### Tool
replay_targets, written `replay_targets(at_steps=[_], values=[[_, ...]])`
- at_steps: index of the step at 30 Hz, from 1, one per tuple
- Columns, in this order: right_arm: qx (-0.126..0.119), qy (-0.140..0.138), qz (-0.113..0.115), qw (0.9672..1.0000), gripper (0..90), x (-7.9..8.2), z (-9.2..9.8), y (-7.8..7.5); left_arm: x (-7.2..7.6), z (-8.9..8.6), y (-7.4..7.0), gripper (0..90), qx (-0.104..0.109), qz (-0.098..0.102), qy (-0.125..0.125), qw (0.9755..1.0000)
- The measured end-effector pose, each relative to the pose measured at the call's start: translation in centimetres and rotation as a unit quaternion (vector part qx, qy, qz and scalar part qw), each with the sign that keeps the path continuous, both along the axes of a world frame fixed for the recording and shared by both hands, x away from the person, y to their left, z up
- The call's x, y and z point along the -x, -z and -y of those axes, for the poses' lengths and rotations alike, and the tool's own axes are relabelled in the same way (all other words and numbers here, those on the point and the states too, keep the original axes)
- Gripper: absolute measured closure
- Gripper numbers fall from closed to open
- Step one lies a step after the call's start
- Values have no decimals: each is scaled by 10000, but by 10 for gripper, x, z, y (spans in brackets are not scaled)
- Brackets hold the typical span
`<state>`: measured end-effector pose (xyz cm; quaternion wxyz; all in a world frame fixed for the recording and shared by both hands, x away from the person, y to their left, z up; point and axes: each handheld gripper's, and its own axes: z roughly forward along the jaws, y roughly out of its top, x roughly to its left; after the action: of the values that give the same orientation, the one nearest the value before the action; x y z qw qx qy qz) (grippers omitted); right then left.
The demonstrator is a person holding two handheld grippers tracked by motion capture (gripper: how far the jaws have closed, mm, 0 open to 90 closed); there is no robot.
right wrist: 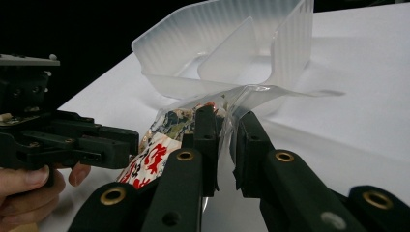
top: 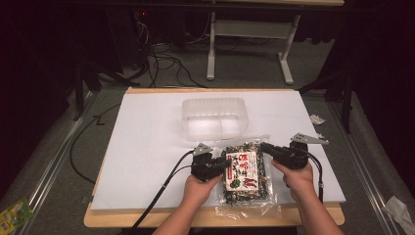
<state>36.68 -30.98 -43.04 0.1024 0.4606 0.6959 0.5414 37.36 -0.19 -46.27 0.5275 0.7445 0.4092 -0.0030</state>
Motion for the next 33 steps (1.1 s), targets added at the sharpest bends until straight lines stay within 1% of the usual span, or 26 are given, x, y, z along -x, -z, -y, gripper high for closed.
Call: replay_targets(at_steps=[1,2,3,4,5,6,8,9,11,13,15,16,17,18,19,20,21,22,23,24,26,28,29,30,31,33], values=[[19,-14,23,10000,831,0,-1,0,-1,-3,0,644,-11,-14,6,10000],[35,-13,37,10000,832,0,-1,-1,-1,-6,1,601,13,-18,-56,10000],[58,-5,36,10000,833,0,-1,-1,-1,-10,1,558,-3,-29,-174,9998],[61,-8,52,10000,839,0,-1,-1,-2,-13,1,477,-26,-42,-300,9995],[50,-8,68,10000,842,1,0,-1,-3,-18,3,421,17,-84,-360,9993],[40,-20,103,9999,843,1,0,-2,-5,-22,5,385,88,-179,-384,9991],[61,-21,149,9999,845,3,-1,-3,-9,-24,13,305,309,-491,-306,9979],[68,-28,169,9998,845,2,-2,-3,-11,-24,15,287,359,-588,-229,9974],[56,-38,187,9998,845,2,-2,-3,-13,-19,20,269,626,-847,-58,9944],[33,-47,195,9998,846,2,-2,-3,-13,-15,22,280,700,-918,25,9933],[57,-47,240,9997,847,3,-2,-4,-12,-14,22,308,702,-887,16,9936],[58,-16,230,9997,848,3,-1,-4,-11,-17,19,351,768,-793,-70,9939],[38,1,233,9997,848,3,1,-4,-10,-19,17,457,769,-668,-110,9947],[16,26,200,9998,851,3,1,-4,-8,-22,12,491,802,-562,-132,9951],[-6,34,223,9997,854,3,3,-4,-7,-23,9,543,824,-475,-163,9953],[-44,43,251,9997,857,3,4,-5,-6,-24,5,572,787,-389,-217,9959],[-83,65,246,9996,860,3,4,-6,-4,-25,1,643,735,-248,-285,9966],[-125,72,281,9995,862,3,4,-8,-3,-26,-1,665,732,-184,-285,9967],[-166,60,293,9994,863,3,4,-10,-2,-28,-6,670,703,-59,-349,9969],[-187,63,333,9992,864,4,1,-15,-2,-29,-9,678,663,-5,-368,9971],[-194,65,430,9989,865,4,-3,-20,-1,-33,-18,696,637,145,-464,9968],[-236,39,534,9983,866,4,-9,-28,-1,-38,-28,719,589,333,-577,9960],[-241,32,569,9981,866,4,-12,-31,-1,-42,-36,727,562,459,-639,9953],[-266,2,639,9976,866,3,-16,-36,-1,-45,-41,737,539,534,-669,9949],[-265,-6,687,9973,865,3,-19,-40,-2,-49,-49,743,513,656,-720,9939],[-271,-37,826,9962,862,1,-26,-50,-3,-55,-60,753,473,816,-804,9923]])
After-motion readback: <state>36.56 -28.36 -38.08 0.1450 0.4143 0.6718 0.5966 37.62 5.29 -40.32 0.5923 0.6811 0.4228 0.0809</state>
